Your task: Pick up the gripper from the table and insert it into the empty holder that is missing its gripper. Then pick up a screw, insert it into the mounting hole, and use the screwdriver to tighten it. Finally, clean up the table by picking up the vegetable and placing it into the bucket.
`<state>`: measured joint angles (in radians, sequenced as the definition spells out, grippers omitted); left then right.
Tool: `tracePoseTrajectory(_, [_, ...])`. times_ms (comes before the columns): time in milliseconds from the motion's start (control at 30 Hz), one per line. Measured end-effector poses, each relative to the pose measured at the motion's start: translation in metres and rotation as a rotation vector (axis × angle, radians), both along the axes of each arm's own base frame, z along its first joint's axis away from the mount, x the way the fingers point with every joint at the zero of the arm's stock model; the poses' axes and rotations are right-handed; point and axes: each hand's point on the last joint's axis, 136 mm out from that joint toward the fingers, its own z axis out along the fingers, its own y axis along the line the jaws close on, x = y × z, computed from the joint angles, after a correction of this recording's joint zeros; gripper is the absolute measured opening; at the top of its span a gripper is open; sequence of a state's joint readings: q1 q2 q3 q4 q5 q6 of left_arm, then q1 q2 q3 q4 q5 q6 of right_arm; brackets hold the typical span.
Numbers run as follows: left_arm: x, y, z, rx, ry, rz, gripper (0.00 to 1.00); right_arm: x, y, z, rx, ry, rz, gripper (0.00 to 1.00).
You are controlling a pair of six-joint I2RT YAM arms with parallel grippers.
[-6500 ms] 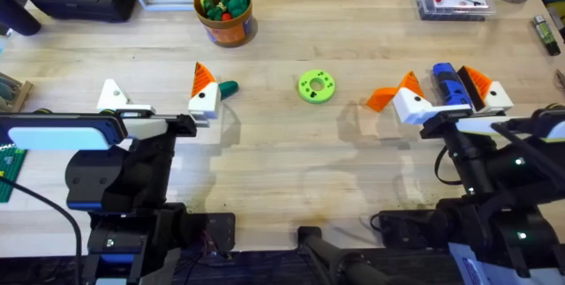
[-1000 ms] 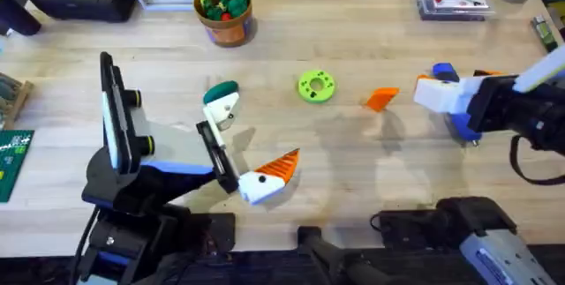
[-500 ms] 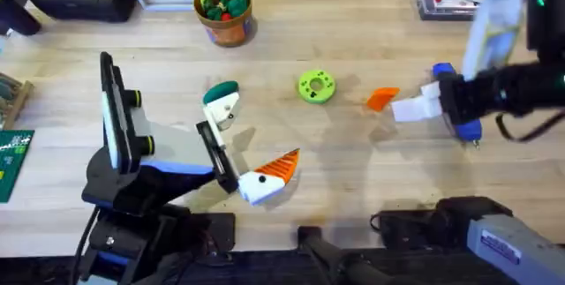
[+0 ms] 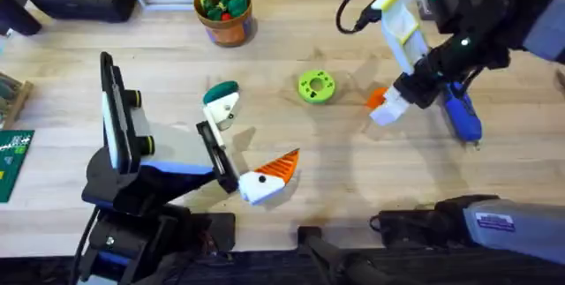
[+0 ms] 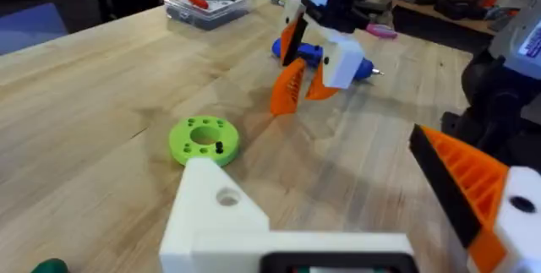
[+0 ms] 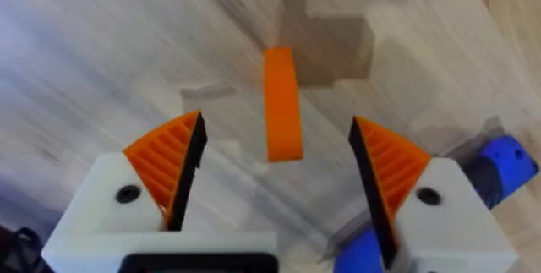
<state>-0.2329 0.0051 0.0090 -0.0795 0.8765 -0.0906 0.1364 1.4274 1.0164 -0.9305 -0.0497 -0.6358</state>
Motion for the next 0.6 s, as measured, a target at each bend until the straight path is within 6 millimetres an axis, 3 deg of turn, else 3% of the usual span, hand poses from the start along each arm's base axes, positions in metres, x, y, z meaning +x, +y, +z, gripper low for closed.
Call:
tracePoseTrajectory(200, [-0.0001,0.0000,0.0000,0.000,0.000,0.000,0.985,0.0102,0.0000,-0.0033,-0.009,-0.028,0.029,0.982])
tracePoseTrajectory(300, [-0.0001,0.0000,0.0000,0.000,0.000,0.000,0.985,0.0109,0.0010,-0.0031,-0.005,-0.032,0.038,0.902])
tracePoseTrajectory(467, [-0.0001,0.0000,0.0000,0.000,0.000,0.000,0.987,0.0107,0.0022,-0.0030,0.001,-0.032,0.047,0.619])
tracePoseTrajectory(600, [-0.0001,0.0000,0.0000,0.000,0.000,-0.001,0.987,0.0106,0.0032,-0.0029,0.007,-0.032,0.049,0.296])
